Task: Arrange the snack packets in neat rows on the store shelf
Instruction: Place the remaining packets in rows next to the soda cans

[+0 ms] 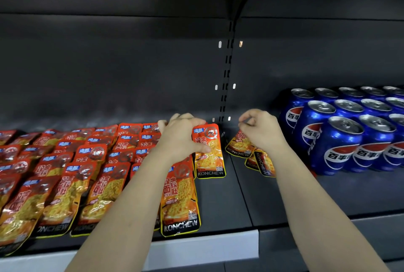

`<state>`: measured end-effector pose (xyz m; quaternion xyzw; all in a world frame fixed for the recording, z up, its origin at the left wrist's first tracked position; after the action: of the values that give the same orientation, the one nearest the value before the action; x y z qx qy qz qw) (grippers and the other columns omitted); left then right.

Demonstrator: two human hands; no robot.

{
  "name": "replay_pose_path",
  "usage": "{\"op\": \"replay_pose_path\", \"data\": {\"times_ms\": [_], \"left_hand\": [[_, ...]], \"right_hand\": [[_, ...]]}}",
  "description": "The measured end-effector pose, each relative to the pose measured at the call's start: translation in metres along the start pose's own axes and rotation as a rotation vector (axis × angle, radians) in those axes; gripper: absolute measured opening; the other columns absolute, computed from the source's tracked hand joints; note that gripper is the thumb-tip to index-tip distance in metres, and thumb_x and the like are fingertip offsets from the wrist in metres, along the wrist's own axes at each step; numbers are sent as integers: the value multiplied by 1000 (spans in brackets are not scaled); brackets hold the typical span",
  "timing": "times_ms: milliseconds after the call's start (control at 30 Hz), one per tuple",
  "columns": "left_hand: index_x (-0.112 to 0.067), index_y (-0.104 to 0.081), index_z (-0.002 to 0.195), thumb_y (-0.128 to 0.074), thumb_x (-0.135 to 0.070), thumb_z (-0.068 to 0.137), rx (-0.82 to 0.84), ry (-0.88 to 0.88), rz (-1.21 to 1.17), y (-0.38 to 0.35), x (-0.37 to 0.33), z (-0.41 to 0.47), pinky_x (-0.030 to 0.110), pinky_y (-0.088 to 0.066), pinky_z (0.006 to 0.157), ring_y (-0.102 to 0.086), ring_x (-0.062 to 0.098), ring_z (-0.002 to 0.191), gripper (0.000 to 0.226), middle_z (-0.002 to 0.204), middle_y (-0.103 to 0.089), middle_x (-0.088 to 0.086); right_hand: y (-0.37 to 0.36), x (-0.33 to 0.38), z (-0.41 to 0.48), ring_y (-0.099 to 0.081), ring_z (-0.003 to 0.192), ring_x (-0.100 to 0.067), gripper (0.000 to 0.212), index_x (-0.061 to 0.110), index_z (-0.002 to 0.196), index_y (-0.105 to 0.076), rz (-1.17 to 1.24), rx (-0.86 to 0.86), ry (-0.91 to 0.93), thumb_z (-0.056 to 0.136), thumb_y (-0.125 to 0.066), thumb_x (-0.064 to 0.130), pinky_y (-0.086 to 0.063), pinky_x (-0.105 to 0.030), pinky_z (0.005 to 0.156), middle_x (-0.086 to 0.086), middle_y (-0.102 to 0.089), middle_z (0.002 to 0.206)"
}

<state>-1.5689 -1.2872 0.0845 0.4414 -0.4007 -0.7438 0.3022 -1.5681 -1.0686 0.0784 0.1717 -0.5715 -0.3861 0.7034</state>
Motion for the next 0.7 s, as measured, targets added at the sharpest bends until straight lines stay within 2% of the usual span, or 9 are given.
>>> {"op": "replay_pose_path", "data": {"times_ms": [500,567,700], "left_hand": [[-35,-52,131,-72,-59,72,-18,-37,193,-3,1,0,39,-18,96,-37,14,119,67,120,-53,-10],[-34,-52,131,-73,-57,70,-20,-35,205,-4,2,1,40,-18,98,-37,14,119,68,123,-50,-10],[-35,-49,133,-76,-46,71,-21,-64,184,-6,0,0,38,-16,100,-37,13,120,69,127,-45,-11]], "right_hand": [[-1,-3,-2,-61,75,-7,8,23,89,-67,-14,21,-35,86,-64,16,-41,-15,60,5,-67,82],[-2,-3,-2,-63,78,-10,8,22,90,-67,-5,20,-46,86,-64,15,-43,-17,62,4,-68,84],[-2,-4,-1,-61,74,-6,9,21,90,-68,-1,7,-46,86,-63,14,-42,-14,61,7,-67,81]]}}
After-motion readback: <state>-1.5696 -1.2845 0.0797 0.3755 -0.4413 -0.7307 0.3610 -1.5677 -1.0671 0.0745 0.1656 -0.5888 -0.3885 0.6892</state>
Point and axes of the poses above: each hand's wrist, its own z-axis towards the middle knuckle, its own y-axis out of the back of the hand, x = y × z, the point moved 1 cm from there along z, towards the middle knuckle
